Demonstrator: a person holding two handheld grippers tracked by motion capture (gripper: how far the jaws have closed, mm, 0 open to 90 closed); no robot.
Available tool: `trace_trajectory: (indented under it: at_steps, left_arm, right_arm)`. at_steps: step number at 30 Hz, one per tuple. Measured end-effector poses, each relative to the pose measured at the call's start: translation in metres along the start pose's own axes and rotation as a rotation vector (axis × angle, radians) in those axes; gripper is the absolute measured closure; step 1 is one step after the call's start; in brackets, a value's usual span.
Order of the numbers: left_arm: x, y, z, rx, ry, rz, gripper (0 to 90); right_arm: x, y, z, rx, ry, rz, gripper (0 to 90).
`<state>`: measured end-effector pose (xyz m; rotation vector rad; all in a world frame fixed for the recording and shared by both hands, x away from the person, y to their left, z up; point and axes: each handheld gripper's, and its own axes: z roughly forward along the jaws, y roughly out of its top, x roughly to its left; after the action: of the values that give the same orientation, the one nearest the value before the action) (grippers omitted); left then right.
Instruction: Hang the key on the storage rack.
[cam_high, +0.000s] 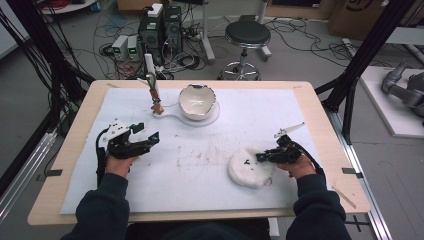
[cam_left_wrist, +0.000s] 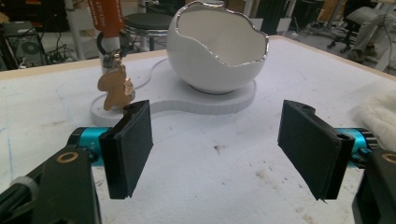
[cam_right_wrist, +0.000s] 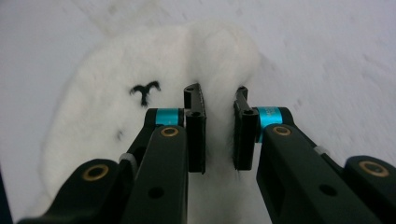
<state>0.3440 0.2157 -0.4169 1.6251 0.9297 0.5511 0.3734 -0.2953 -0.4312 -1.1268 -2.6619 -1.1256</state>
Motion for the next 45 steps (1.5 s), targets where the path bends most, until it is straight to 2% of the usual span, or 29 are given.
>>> trace_trajectory:
  at_steps: [1,2,4,7,8,9,12,14,15,16,17,21,24,25,26,28,30,31,33,35,36,37,38,39,40,41,43,44,45]
  left_arm:
    - [-0.001,0.000,0.000,0.000,-0.005,0.000,26.2]
    - [-0.002,0.000,0.001,0.000,-0.018,-0.003,26.2]
    - [-0.004,0.001,0.003,0.002,-0.040,-0.004,26.2]
    - [-0.011,0.002,0.007,0.009,-0.093,-0.015,26.8]
    - [-0.017,0.003,0.011,0.024,-0.138,-0.016,26.8]
    - [-0.017,0.003,0.011,0.024,-0.138,-0.016,26.9]
    - [-0.027,0.003,0.017,0.044,-0.194,-0.007,26.8]
    - [-0.034,0.003,0.022,0.060,-0.239,-0.003,26.6]
    - [-0.042,0.003,0.027,0.071,-0.289,-0.002,26.0]
    - [-0.047,0.003,0.030,0.076,-0.312,-0.005,25.4]
    - [-0.047,0.003,0.030,0.076,-0.312,-0.005,25.2]
    - [-0.066,0.001,0.043,0.107,-0.397,0.020,25.2]
    - [-0.081,-0.003,0.055,0.137,-0.444,0.037,28.2]
    - [-0.081,-0.003,0.055,0.137,-0.444,0.037,37.9]
    - [-0.084,-0.003,0.058,0.140,-0.446,0.042,37.9]
    - [-0.088,-0.004,0.062,0.152,-0.468,0.055,49.0]
    - [-0.092,-0.006,0.063,0.169,-0.479,0.100,64.5]
    - [-0.093,-0.007,0.062,0.181,-0.481,0.128,69.5]
    - [-0.092,-0.007,0.061,0.183,-0.492,0.152,75.7]
    - [-0.091,-0.006,0.060,0.163,-0.507,0.163,78.3]
    - [-0.091,-0.005,0.059,0.152,-0.515,0.168,78.3]
    - [-0.092,-0.005,0.058,0.139,-0.527,0.179,78.6]
    - [-0.093,-0.005,0.058,0.129,-0.537,0.192,79.1]
    - [-0.094,-0.005,0.057,0.121,-0.547,0.206,79.1]
    - [-0.095,-0.005,0.057,0.107,-0.558,0.219,79.3]
    - [-0.096,-0.005,0.056,0.099,-0.567,0.235,79.3]
    - [-0.096,-0.005,0.056,0.091,-0.572,0.247,79.5]
    - [-0.096,-0.004,0.055,0.090,-0.571,0.249,79.5]
    - [-0.095,-0.005,0.056,0.090,-0.573,0.245,79.4]
  right_arm:
    - [0.003,0.003,0.001,-0.040,0.016,-0.005,80.3]
    - [0.011,0.010,0.001,-0.126,0.032,-0.030,80.4]
    - [0.014,0.013,0.001,-0.146,0.030,-0.054,80.5]
    - [0.032,0.024,0.006,-0.217,-0.004,-0.118,80.4]
    - [0.039,0.030,0.008,-0.257,-0.011,-0.146,80.4]
    - [0.039,0.030,0.008,-0.257,-0.011,-0.146,80.4]
    - [0.047,0.036,0.011,-0.303,-0.003,-0.157,80.3]
    - [0.049,0.038,0.012,-0.327,0.003,-0.158,80.3]
    - [0.051,0.039,0.012,-0.342,0.010,-0.155,80.3]
    - [0.052,0.040,0.012,-0.360,0.012,-0.159,80.3]
    - [0.054,0.041,0.012,-0.378,0.014,-0.159,80.3]
    - [0.064,0.045,0.013,-0.417,0.020,-0.186,80.2]
    - [0.070,0.047,0.017,-0.412,0.037,-0.207,79.9]
    - [0.070,0.047,0.017,-0.412,0.037,-0.207,79.9]
    - [0.073,0.048,0.019,-0.404,0.042,-0.224,79.7]
    - [0.077,0.049,0.023,-0.371,0.049,-0.255,79.1]
    - [0.081,0.050,0.028,-0.345,0.070,-0.291,77.5]
    - [0.083,0.050,0.030,-0.330,0.076,-0.303,76.6]
    - [0.083,0.050,0.032,-0.308,0.087,-0.320,74.1]
    - [0.075,0.050,0.032,-0.292,0.141,-0.293,65.6]
    - [0.075,0.050,0.032,-0.292,0.141,-0.293,65.6]
    - [0.073,0.050,0.032,-0.289,0.160,-0.286,60.9]
    - [0.066,0.053,0.032,-0.286,0.194,-0.243,49.2]
    - [0.066,0.053,0.032,-0.286,0.194,-0.243,49.2]
    - [0.061,0.054,0.034,-0.295,0.222,-0.221,40.4]
    - [0.061,0.054,0.034,-0.295,0.222,-0.221,40.4]
    - [0.056,0.055,0.037,-0.304,0.265,-0.217,37.2]
    - [0.053,0.057,0.042,-0.297,0.329,-0.217,37.3]
    - [0.052,0.059,0.045,-0.282,0.359,-0.219,41.2]
